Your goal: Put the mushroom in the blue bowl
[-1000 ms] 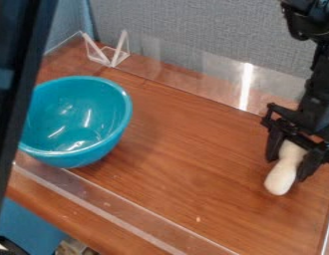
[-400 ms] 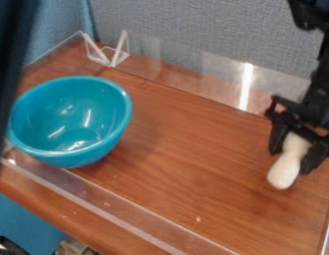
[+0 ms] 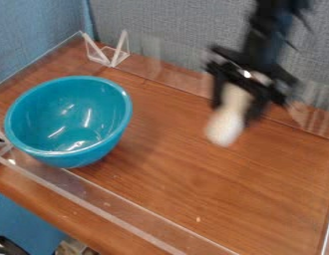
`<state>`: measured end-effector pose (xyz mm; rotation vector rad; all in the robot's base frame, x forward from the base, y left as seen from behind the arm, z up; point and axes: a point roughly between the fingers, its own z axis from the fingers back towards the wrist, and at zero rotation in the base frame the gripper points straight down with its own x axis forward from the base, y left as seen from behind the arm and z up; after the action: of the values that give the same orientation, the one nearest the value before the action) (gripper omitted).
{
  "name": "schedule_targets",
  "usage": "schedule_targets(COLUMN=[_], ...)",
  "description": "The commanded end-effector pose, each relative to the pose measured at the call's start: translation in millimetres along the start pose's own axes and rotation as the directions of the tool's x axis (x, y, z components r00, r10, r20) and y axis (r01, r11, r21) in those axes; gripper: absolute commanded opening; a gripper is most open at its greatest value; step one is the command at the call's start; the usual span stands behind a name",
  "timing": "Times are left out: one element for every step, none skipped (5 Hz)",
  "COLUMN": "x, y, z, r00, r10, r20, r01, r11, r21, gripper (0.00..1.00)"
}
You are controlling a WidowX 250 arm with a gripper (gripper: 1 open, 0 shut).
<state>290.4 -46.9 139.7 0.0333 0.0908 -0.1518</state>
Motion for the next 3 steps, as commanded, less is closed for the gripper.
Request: schedule_targets(x=[-28.9, -58.7, -75.6], y=[43, 88, 128], z=[11.6, 2.6, -6.2], r00=[0.997, 0.992, 0.984], r10=[0.077, 0.129, 0.177], r20=[0.026, -0.001, -0.022], r01=[-0.077, -0.129, -0.178], r11=[0.997, 0.992, 0.984], r21=[-0.001, 0.002, -0.003], gripper=[0.0, 0.0, 0.0])
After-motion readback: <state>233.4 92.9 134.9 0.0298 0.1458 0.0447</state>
